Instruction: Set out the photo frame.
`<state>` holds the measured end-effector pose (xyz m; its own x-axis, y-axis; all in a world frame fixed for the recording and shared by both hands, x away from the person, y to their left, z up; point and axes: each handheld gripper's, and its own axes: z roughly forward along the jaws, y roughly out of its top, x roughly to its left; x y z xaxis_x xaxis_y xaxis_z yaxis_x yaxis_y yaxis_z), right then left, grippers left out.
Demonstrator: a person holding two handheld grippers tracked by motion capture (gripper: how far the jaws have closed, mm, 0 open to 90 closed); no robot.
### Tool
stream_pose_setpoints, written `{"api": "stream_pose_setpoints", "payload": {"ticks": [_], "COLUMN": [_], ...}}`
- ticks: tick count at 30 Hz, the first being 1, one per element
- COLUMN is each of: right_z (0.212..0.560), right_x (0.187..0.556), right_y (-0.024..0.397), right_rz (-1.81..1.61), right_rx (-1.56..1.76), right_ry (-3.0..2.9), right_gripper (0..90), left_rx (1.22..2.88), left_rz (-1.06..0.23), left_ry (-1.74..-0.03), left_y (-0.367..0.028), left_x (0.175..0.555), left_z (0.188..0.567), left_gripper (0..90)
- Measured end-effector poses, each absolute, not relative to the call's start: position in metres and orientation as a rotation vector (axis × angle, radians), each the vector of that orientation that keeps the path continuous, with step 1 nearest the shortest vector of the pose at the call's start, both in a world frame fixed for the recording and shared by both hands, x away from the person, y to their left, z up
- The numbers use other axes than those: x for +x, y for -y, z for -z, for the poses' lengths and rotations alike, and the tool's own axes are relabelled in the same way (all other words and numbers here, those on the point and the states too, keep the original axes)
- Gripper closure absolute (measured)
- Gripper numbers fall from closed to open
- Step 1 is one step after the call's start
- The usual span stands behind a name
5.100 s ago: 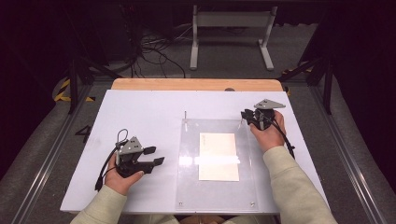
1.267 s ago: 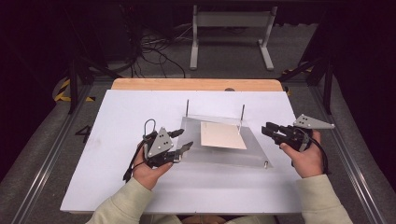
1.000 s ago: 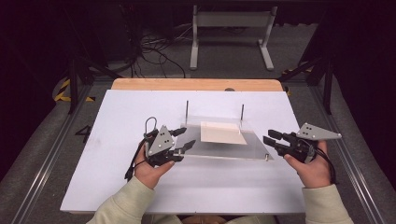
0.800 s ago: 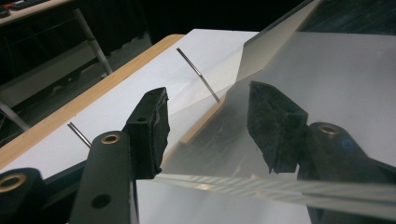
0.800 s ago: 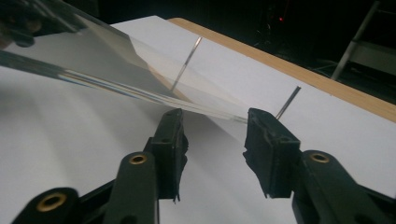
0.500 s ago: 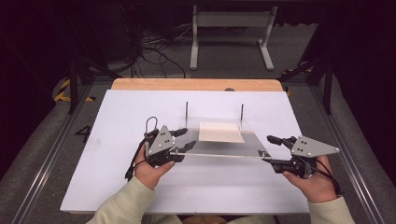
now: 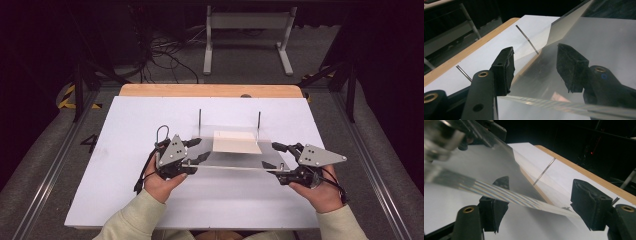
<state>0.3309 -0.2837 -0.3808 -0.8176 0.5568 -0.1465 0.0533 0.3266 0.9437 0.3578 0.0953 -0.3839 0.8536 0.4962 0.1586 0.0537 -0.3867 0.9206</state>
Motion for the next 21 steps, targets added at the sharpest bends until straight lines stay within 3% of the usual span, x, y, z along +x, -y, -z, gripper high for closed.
{"api": "stream_pose_setpoints", "payload": {"ticks": [2, 7, 21], "right_z": [0.3829, 0.3865, 0.3834], "right_x": [0.3327, 0.3352, 0.3339], "right_y": [0.2832, 0.2834, 0.284], "right_rz": [-1.523, -1.567, -1.486], "right_rx": [0.532, 0.5, 0.454], "right_ry": [-2.134, -2.097, -2.043], "right_gripper": [32.1, 46.6, 53.7], "left_rx": [1.926, 1.93, 1.937], "left_rz": [-0.502, -0.503, -0.553], "left_ry": [-0.408, -0.403, -0.376], "left_y": [-0.0951, -0.095, -0.0931], "left_x": [0.3578, 0.3579, 0.3542], "left_z": [0.3839, 0.3841, 0.3807], "left_gripper": [47.3, 47.4, 53.9]}}
